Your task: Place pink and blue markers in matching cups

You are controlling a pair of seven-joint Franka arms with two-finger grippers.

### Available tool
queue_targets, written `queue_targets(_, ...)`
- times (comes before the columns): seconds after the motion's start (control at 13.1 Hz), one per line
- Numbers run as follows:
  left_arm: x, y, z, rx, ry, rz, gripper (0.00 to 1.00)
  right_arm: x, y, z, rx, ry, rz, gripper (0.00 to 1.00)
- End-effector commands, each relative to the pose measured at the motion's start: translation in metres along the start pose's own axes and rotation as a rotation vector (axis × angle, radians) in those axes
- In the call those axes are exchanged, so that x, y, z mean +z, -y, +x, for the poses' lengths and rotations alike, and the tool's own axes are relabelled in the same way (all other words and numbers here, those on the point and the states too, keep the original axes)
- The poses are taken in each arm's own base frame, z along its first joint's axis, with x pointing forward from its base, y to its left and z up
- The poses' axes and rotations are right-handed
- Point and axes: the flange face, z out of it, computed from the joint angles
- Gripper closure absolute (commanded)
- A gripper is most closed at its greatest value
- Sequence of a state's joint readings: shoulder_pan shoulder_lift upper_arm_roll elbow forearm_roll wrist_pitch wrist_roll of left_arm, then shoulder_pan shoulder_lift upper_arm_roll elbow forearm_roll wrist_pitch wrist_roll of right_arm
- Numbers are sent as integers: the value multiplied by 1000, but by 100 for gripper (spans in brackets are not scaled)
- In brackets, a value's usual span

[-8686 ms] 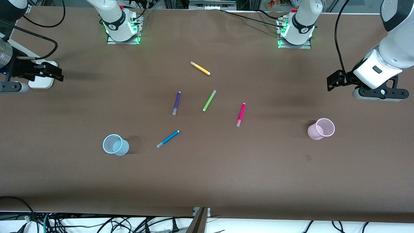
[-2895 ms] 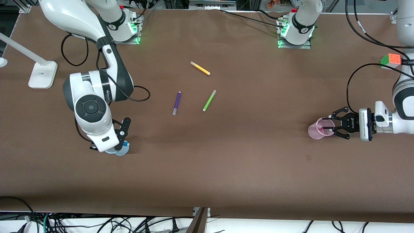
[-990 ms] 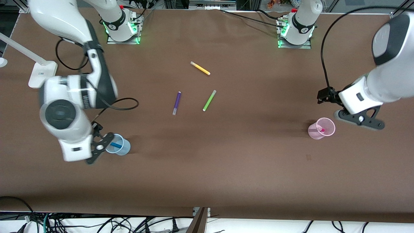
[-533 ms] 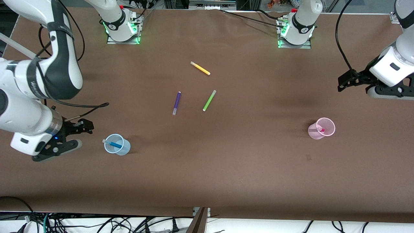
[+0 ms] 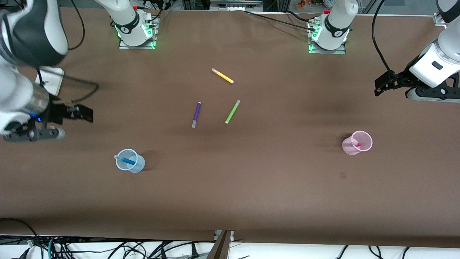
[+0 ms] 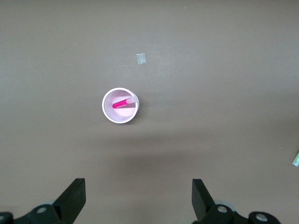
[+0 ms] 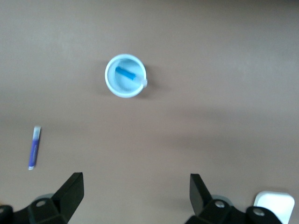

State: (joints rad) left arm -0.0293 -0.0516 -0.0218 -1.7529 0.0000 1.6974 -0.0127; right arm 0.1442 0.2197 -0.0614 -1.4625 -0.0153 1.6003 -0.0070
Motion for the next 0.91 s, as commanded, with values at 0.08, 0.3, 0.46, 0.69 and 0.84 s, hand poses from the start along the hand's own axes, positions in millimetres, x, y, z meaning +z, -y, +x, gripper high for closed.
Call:
queue_targets(0.08,-1,-3,-1,10,-4,16,0,-19,-16,-51,27,8,15,0)
queue_targets(0.3,-1,-3,-1,10,-7,16,0,-28,-36,-58,80,-10,26,0)
queue_targets(0.46,-1,-2,-1,10,-6,17,0,-29,-36,-63,128,9,33,0)
queue_targets(0.69,-1,-2,0,10,-6,17,0,-29,-36,-56,184,24,34,0)
queue_targets(0.84,1,-5,1,15,-3,25,0,-31,-38,-54,184,16,34,0)
